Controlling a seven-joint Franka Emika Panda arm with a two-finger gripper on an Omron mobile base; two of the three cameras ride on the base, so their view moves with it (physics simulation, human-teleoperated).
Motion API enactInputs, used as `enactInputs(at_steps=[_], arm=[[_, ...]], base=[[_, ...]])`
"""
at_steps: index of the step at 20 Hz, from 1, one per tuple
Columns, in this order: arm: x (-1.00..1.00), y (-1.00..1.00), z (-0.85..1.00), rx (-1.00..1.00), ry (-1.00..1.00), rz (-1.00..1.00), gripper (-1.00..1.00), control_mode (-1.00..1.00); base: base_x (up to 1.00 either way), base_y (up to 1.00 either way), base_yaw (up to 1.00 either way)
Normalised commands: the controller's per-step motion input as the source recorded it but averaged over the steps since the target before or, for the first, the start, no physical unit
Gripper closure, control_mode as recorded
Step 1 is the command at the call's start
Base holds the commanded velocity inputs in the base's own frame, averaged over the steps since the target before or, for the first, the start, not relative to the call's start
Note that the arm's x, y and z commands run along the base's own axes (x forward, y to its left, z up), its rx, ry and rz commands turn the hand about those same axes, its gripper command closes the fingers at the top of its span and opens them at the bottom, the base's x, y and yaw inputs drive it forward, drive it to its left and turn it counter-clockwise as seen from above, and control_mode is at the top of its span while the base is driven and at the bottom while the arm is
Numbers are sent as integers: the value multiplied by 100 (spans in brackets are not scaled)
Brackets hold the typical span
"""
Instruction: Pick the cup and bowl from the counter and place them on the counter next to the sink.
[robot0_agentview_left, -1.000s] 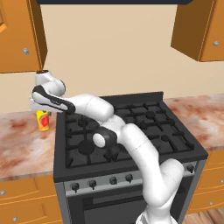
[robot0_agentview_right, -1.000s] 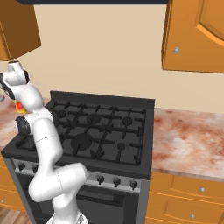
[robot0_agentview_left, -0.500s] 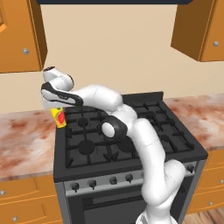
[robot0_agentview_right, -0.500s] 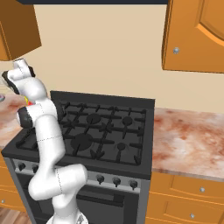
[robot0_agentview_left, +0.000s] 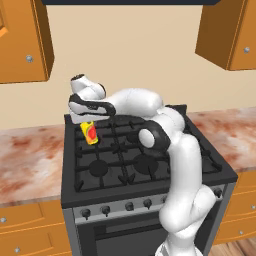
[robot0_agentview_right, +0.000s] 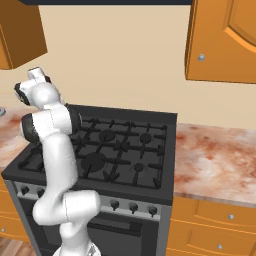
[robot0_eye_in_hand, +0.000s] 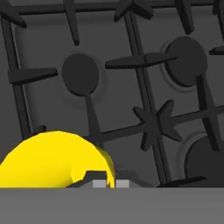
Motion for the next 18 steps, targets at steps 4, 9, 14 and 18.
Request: enactInputs(at_steps=[4,9,14,18], arm=[[-54,-100,19,9,-14,0,100,-100],[-52,-100,60,18,-13,0,100,-100],[-53,-96,73,21,-12,0,100,-100],[-63,-85,60,15,-1,0,100,-100]], base=[[0,0,0],[0,0,0],[0,0,0],[0,0,0]])
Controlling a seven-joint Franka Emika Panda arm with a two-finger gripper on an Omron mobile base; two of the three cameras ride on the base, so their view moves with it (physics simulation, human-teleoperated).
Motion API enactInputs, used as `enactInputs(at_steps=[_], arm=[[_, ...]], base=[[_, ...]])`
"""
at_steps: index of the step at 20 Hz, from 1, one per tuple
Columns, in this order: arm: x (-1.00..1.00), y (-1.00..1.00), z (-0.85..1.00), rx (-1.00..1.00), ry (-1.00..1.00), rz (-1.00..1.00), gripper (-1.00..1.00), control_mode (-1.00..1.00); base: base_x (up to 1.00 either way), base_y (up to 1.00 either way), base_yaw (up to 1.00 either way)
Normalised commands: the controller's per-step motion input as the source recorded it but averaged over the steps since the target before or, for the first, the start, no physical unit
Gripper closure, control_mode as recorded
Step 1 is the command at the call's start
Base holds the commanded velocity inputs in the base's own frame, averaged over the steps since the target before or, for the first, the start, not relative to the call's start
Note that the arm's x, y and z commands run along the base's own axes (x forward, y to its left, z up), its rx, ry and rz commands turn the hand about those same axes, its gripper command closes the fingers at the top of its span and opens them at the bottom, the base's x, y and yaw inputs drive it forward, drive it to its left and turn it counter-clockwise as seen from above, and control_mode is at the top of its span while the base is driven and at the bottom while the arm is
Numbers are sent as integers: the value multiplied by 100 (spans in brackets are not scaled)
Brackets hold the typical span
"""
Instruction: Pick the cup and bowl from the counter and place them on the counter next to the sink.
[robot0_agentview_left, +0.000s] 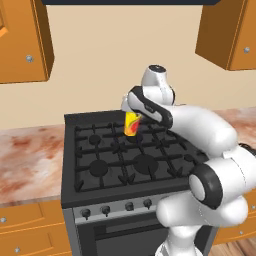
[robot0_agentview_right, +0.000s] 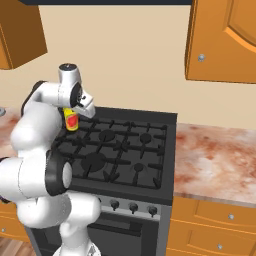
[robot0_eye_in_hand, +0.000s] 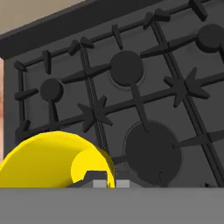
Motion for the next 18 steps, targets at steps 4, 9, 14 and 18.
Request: enactInputs(at_steps=[4,9,14,18], arm=[[-69,-69,25,2,0,1,100,-100],[-87,-52,12,1,0,9,100,-100],[-77,-32,10,0,-1,11,100,-100],[-59,-18,0,0,0,9,100,-100]], base=[[0,0,0],[0,0,0],[0,0,0],[0,0,0]])
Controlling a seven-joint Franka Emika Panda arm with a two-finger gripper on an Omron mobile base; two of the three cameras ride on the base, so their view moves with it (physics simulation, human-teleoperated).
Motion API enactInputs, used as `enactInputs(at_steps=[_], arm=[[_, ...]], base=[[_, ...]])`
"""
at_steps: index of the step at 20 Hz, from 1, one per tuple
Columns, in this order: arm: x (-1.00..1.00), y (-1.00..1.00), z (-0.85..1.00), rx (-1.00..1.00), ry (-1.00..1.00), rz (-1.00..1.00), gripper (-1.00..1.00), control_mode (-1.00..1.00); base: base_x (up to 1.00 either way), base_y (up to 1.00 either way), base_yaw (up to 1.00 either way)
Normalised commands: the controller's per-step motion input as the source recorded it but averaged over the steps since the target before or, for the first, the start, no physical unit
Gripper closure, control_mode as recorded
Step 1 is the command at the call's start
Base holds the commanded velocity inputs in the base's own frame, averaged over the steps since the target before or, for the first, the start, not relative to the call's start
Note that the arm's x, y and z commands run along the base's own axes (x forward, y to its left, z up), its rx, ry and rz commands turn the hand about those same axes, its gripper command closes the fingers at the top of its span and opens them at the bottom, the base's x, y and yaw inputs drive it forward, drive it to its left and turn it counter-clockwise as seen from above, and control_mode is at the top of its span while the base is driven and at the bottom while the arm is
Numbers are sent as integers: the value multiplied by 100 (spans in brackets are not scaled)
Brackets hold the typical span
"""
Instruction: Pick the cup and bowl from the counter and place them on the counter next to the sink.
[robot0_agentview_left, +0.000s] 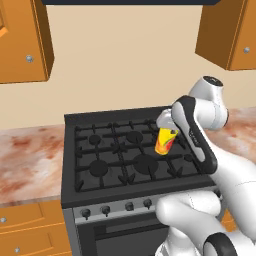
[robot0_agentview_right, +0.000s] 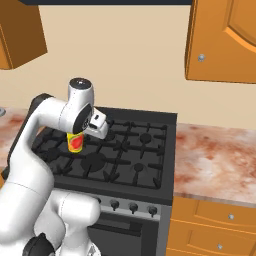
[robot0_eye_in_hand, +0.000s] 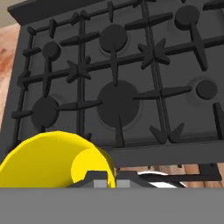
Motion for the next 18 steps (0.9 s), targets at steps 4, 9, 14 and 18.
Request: enactInputs(at_steps=[4,9,14,18], arm=[[-39,-3,0,0,0,7,100,-100],[-34,0,1,0,0,5,100,-100],[-10,0,0,0,0,1,100,-100],[0,0,0,0,0,0,100,-100]], base=[[0,0,0],[0,0,0],[0,0,0],[0,0,0]])
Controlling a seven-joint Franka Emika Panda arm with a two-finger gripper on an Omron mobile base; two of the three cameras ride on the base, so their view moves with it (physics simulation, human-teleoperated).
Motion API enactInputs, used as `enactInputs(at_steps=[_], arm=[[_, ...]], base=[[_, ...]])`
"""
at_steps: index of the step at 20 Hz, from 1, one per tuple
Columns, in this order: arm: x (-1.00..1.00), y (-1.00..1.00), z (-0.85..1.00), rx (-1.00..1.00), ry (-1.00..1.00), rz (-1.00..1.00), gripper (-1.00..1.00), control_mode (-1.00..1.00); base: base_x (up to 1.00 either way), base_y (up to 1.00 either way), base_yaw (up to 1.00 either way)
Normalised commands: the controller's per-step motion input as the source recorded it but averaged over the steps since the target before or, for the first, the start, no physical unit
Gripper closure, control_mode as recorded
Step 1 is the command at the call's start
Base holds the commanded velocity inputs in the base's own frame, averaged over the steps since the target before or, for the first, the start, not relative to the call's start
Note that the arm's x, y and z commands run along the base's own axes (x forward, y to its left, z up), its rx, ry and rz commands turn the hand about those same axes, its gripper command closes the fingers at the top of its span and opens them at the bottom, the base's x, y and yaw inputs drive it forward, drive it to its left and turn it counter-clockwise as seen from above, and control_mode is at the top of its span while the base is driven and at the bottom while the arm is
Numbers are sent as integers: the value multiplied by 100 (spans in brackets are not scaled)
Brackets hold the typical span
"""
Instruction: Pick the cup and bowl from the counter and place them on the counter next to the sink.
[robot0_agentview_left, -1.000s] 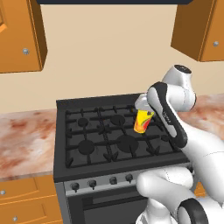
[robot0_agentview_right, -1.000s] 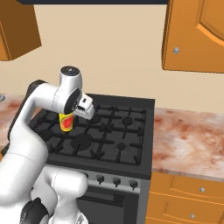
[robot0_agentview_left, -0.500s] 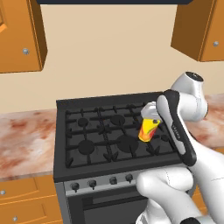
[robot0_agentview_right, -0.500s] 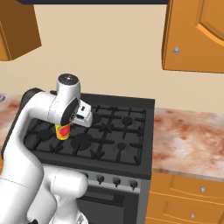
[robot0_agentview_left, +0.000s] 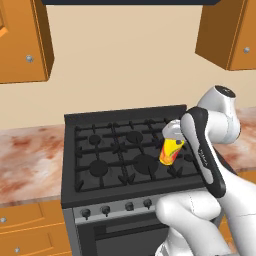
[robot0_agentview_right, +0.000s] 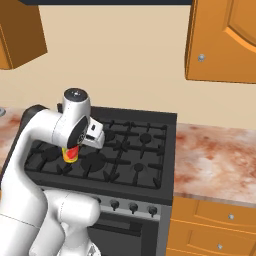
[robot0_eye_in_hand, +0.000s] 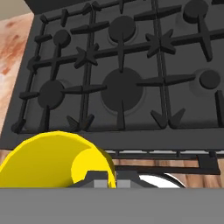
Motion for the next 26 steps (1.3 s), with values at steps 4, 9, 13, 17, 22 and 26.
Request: enactInputs(at_steps=[4,9,13,17,22,26], arm=[[0,0,0,0,0,0,100,-100],[0,0,0,0,0,0,100,100],[0,0,0,0,0,0,100,100],[0,0,0,0,0,0,100,100],[0,0,0,0,0,0,100,100],[0,0,0,0,0,0,100,100]], base=[[0,0,0],[-30,1,0],[-100,1,0],[-29,-3,11],[-4,7,88],[0,0,100]])
